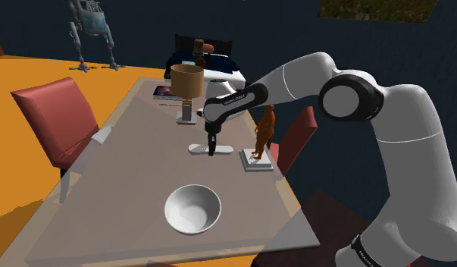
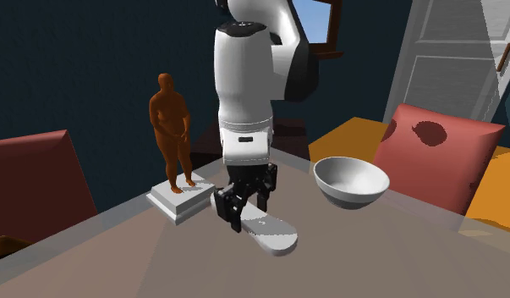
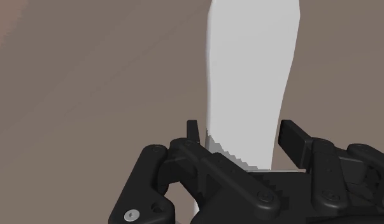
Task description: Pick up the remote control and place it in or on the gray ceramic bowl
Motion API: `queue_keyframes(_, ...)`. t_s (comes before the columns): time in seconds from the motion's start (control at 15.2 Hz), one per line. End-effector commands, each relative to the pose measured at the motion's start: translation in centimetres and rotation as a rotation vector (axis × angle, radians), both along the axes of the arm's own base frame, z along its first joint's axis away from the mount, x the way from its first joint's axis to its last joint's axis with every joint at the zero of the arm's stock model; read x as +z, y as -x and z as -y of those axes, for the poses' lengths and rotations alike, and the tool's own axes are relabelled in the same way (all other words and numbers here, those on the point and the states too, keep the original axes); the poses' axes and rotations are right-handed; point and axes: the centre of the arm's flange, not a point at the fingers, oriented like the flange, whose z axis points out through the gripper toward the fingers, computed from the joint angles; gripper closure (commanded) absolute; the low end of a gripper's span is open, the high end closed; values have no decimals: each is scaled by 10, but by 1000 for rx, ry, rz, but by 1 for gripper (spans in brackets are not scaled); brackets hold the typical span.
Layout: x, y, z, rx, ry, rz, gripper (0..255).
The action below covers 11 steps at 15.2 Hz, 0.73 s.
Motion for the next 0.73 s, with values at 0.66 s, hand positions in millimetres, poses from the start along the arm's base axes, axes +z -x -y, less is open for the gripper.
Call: queue_keyframes(0.66,63,1,0,0,0,0,255)
